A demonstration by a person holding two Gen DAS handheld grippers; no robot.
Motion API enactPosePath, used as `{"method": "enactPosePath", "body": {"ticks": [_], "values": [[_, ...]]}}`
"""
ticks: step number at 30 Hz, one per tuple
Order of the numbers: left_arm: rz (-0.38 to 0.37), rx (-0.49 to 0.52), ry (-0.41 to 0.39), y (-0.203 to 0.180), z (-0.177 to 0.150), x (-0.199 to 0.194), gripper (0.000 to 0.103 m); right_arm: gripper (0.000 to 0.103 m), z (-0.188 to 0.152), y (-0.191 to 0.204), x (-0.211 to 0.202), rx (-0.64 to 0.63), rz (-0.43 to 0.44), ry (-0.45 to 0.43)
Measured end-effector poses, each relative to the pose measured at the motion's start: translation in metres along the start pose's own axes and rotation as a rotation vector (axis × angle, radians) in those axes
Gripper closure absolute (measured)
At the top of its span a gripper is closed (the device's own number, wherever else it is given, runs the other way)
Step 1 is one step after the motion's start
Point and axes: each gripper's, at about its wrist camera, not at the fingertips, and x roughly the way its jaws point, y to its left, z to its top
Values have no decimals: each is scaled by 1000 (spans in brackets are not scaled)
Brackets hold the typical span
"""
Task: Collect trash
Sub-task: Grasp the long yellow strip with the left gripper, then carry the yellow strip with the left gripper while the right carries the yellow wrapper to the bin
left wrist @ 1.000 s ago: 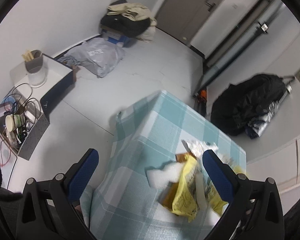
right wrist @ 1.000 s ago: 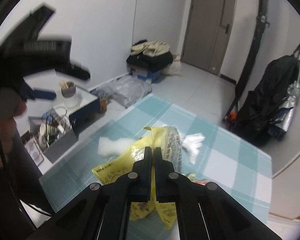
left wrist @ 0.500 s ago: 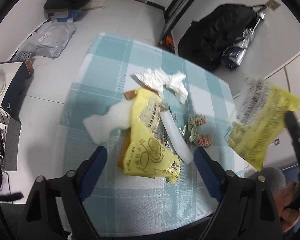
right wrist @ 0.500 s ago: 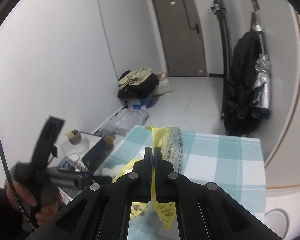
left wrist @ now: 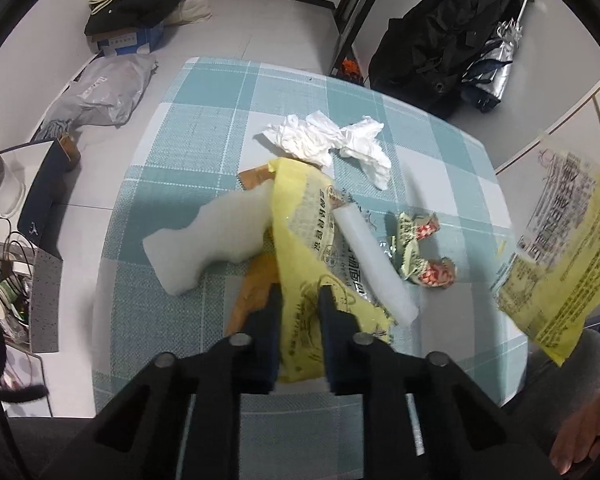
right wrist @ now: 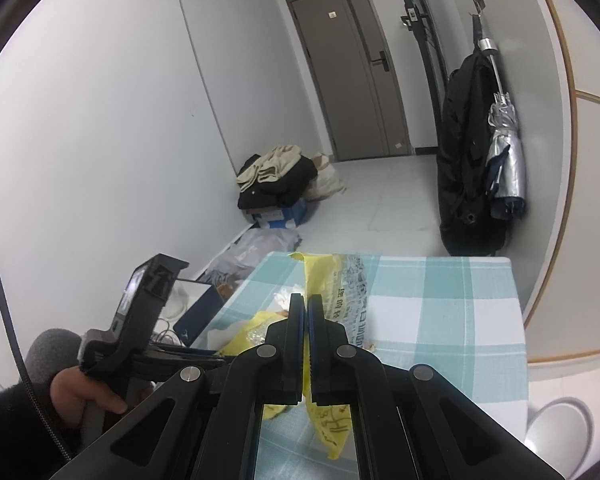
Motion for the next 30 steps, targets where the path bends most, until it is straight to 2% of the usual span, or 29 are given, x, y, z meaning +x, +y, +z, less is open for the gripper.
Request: {"method": "enactPosePath", "body": {"ticks": [5,8,15,20,30], "values": [[-9,19,-66,-16,6,-10,101,102,-2,-5,0,8,7,5],[-40,25,-97,-21,6,-18,102,102,-2,-11,-1,32,4,3],[-17,61,-172,-30,8,-36,102,102,0,-19,-7,86,9,-4],[0,53,-188,-29,12,-51,103,102,9,-20,-11,120,35,-26],[15,64,-313,-48,17,-94,102,102,27,-16,-30,128,85,-86]]}}
